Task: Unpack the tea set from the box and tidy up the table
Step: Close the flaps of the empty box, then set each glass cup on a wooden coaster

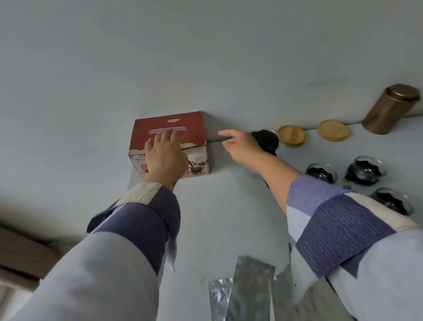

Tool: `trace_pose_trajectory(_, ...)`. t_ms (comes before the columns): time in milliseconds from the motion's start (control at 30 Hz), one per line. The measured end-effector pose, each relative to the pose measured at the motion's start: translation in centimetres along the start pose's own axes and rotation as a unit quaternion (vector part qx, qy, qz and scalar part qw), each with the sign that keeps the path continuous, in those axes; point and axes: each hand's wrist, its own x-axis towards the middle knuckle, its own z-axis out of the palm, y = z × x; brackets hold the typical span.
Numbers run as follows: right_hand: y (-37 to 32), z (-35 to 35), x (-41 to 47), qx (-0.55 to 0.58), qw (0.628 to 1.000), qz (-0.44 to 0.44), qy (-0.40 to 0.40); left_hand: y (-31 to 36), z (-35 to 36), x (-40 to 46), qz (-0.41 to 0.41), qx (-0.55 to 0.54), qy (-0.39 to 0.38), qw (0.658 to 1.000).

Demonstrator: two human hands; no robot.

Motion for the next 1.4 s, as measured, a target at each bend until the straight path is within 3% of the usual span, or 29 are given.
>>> trace_pose_trajectory(200,4.5,-7.3,-2.6,0.132,0.984,0.064,0.103,11.6,1.0,-3.0,0.108,-0.060,0.038,0.992)
trace_pose_trajectory(400,10.6,-12.8,-4.7,0.074,0.985,0.074,0.135,21.0,5.6,-6.7,0.156,-0.151,-0.022,0.976)
trace_pose_trajectory(500,13.3,-15.4,-4.2,0.044,0.989,0.075,0.121,23.7,8.9,-8.3,0.132,-0.187,-0.084,0.970)
trace_pose_trajectory(600,15.8,-17.4,-3.1,0.010,0.992,0.075,0.102,24.9,12.2,-8.9,0.075,-0.201,-0.134,0.968)
trace_pose_trajectory(733,19.0,-19.0,-0.3,-0.026,0.993,0.081,0.080,25.6,15.4,-8.6,0.014,-0.209,-0.143,0.967)
trace_pose_trajectory(933,22.2,-18.5,5.9,-0.054,0.992,0.113,0.032,25.5,18.6,-8.9,0.021,-0.188,-0.034,0.981)
trace_pose_trajectory(1100,22.8,-16.6,11.2,-0.131,0.983,0.090,0.090,25.6,18.6,-8.7,0.025,-0.187,-0.001,0.982)
trace_pose_trajectory(1400,21.1,-14.4,13.4,-0.221,0.956,0.146,0.125,24.9,17.9,-8.6,0.018,-0.191,-0.011,0.981)
